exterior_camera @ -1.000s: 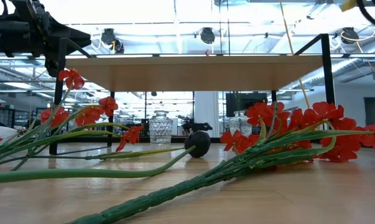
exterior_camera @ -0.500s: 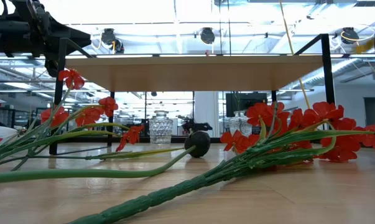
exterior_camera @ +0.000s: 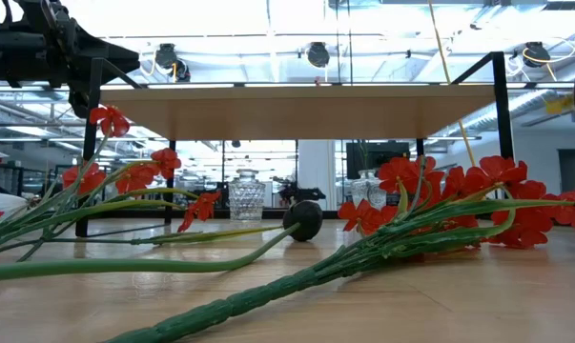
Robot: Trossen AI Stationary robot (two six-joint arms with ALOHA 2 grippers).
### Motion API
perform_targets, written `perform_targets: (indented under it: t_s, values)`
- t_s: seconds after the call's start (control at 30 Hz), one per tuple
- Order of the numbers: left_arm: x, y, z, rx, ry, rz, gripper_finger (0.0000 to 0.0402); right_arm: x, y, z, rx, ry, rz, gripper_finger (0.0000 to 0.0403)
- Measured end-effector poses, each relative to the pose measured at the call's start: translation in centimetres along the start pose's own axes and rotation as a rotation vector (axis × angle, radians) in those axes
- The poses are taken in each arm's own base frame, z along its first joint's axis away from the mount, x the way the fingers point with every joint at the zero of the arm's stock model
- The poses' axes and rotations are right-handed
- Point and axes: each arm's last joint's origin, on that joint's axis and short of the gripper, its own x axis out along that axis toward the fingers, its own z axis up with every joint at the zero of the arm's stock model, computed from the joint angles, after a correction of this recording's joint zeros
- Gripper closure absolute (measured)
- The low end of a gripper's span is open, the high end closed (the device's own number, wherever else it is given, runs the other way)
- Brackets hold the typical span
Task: Pick and place flowers into a vace then onto a shelf
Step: Put the pink tulip into the right transparent flower vase
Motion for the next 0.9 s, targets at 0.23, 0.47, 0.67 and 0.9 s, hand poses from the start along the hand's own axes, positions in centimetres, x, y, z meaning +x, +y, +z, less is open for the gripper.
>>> perform_targets:
  t_s: [0.23,0.47,0.67,0.9]
  values:
    - [0.0,0.0,0.0,0.0,0.0,0.0,0.0344,0.2,-0.3,1.2,0.005,-0.023,0.023,0.0352]
    - [0.0,0.0,0.0,0.0,0.0,0.0,0.0344,0.1,-0.2,0.8,-0.044,-0.016,0.061,0.0395]
    - [0.0,0.0,0.0,0.0,0.0,0.0,0.0344,-0.8,-0.2,-0.1,-0.065,-0.051,0.155,0.0402]
    - [0.0,0.0,0.0,0.0,0.0,0.0,0.0344,-2.9,0.0,-1.3,-0.062,-0.141,0.175,0.0403]
